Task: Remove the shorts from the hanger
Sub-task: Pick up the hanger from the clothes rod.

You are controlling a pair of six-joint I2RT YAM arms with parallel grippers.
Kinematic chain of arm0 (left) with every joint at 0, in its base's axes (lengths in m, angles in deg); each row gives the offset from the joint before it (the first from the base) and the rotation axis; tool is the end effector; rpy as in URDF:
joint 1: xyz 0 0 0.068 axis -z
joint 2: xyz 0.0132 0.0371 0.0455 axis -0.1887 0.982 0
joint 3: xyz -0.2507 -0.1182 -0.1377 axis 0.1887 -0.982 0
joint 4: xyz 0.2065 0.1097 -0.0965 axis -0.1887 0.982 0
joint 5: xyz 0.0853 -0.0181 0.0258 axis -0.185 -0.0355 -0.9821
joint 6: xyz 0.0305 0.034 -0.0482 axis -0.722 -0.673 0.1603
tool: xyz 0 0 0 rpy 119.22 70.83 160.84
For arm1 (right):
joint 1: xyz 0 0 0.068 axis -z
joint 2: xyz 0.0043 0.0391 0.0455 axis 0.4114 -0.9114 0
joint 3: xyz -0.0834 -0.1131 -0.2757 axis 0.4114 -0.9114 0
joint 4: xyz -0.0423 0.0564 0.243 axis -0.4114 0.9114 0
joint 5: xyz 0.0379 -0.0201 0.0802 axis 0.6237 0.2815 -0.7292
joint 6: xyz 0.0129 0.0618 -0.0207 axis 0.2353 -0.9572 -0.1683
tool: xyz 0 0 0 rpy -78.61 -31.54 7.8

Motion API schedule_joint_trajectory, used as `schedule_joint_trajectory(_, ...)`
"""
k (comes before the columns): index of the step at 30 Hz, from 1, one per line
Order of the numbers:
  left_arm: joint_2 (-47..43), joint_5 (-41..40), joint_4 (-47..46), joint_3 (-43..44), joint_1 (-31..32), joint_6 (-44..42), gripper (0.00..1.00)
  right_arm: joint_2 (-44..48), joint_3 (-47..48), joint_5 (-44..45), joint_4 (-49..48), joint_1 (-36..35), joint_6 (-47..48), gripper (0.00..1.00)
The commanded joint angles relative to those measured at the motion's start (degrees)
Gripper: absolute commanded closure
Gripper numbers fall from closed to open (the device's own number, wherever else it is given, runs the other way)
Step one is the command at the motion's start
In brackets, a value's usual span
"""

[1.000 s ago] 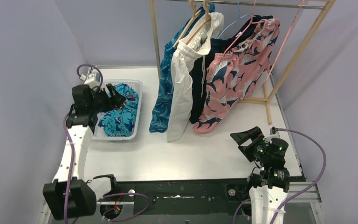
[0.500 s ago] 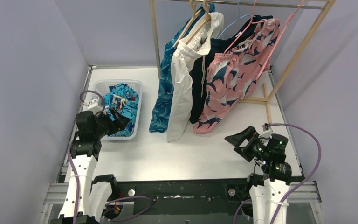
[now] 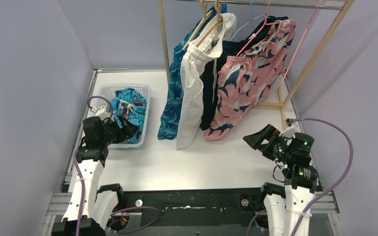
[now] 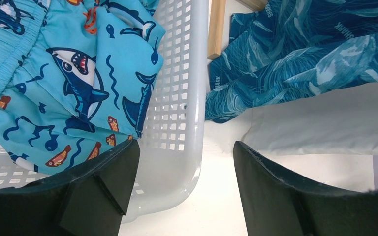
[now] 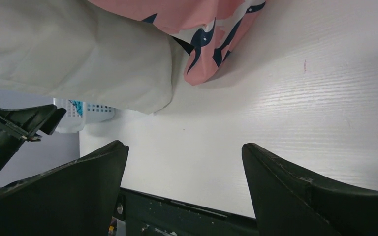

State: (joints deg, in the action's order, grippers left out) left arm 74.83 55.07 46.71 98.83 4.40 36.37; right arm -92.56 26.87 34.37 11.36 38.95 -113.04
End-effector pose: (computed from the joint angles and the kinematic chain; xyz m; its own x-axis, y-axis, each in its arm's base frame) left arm 0.1635 -0.0024 0.2717 -0.5931 -0.4611 -0.6600 -0.0302 0.8319 -0.5541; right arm 0.0663 0.0186 0.2990 -0.6380 0.5924 -0.4920 0.0105 0.6456 0.7636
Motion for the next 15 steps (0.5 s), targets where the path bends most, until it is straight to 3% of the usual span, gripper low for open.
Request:
schedule_joint_trajectory(1,-2.59,0.06,-3.79,0.25,-0.35,-0.04,0.3,-6.69,6.14,-0.38,0.67,-0.36,5.4,0.12)
schedule_joint_trajectory(6,-1.04,0.71,-3.54,0.55,-0.37,-0.17,0.3,-13.38,9.66,6.93,0.37,-10.15,6.51,0.15)
schedule_joint_trajectory(12,0.49,1.26,-3.47,0.65,-0.46,-0.27,0.3,-19.57,15.14,40.01,-4.31,-40.34,-5.3,0.17)
schedule_joint_trajectory(15,0.93,0.8,-3.03,0.77,-0.46,-0.34,0.3,-20.64,17.11,56.35,-4.67,-52.08,-9.89,0.17)
